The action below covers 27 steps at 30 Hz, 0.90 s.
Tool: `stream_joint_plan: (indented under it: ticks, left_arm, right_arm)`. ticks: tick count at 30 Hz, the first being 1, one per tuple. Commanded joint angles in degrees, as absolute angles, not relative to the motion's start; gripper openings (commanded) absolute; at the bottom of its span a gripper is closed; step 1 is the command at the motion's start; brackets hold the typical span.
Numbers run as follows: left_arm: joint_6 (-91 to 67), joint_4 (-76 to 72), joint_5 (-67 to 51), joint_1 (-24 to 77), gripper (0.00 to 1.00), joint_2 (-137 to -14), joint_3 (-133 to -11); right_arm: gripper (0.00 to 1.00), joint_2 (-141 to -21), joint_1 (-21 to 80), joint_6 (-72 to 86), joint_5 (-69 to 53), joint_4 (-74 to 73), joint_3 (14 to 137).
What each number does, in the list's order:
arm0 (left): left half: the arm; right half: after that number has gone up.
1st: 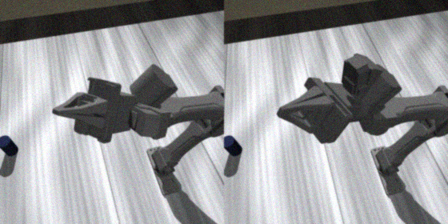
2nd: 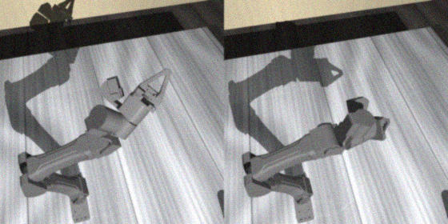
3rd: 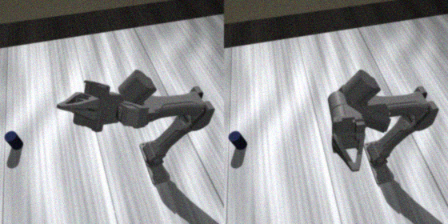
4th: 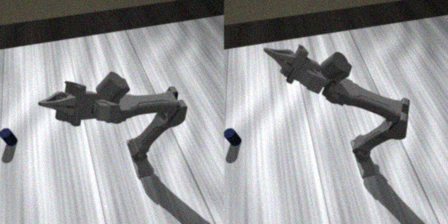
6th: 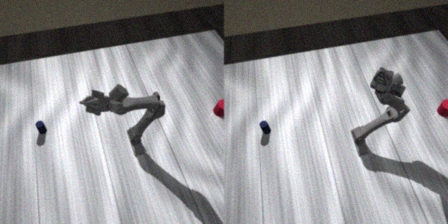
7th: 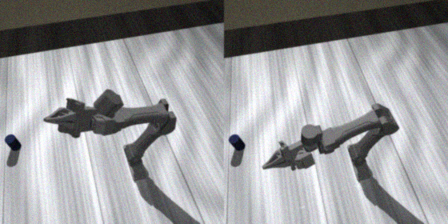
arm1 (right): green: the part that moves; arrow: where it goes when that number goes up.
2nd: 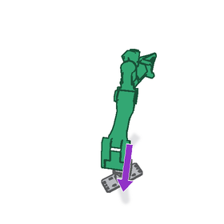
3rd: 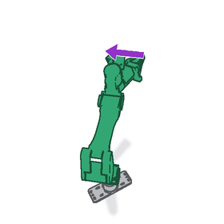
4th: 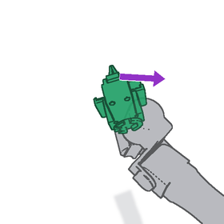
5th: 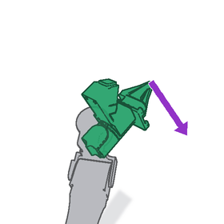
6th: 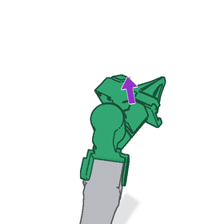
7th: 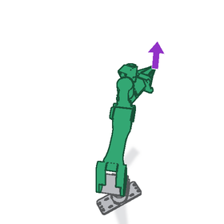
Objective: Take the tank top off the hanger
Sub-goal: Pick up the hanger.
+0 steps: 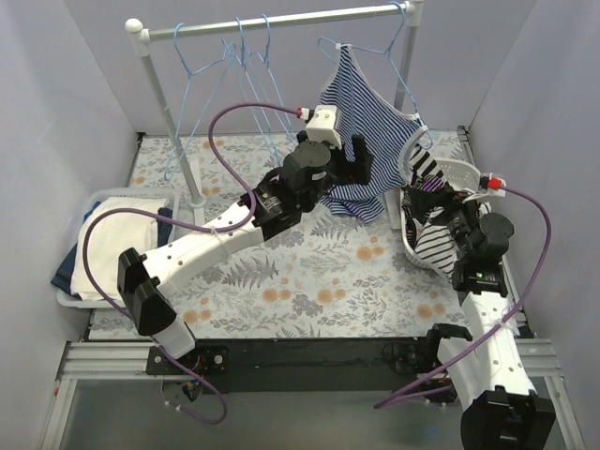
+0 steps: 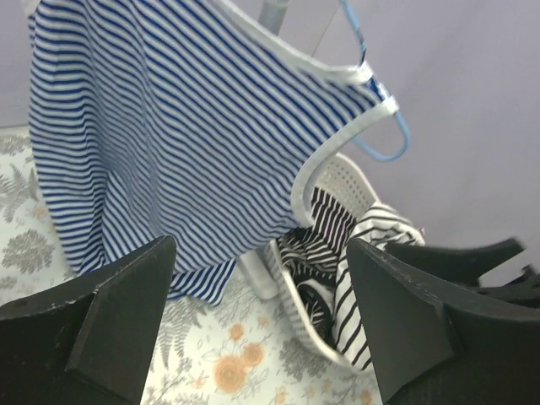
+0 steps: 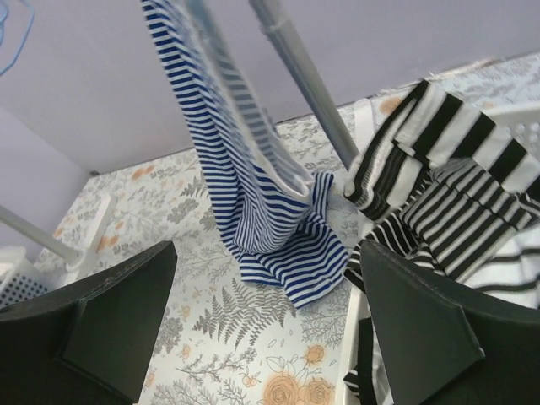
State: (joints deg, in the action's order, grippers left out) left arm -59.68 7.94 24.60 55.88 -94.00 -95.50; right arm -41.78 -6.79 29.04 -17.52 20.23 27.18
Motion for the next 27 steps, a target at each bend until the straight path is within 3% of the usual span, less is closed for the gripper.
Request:
stream_joint_plan:
  ticks: [1,10,15,27]
  left_arm:
    - [-60.7,11.3,23.7,56.0,0.83,-90.0,-91.0]
    - [-61.9,13.0,22.7,56.0,0.83,-89.4,-88.5]
    - [-62.5,13.0,22.0,56.0,0.83,-88.8,-87.3]
    - [-64.1,12.7,20.7,56.0,0.84,-87.3,-84.4]
  right_arm:
    - [0.99,-43.1,-1.5,19.6,-15.7,17.0,35.5]
    - [0.99,-47.6,7.5,14.0,-2.7,7.6,46.1]
    - [0.99,-49.2,10.0,14.1,12.3,9.8,47.2]
    - [0.95,-55.0,10.1,11.0,11.3,21.9,48.2]
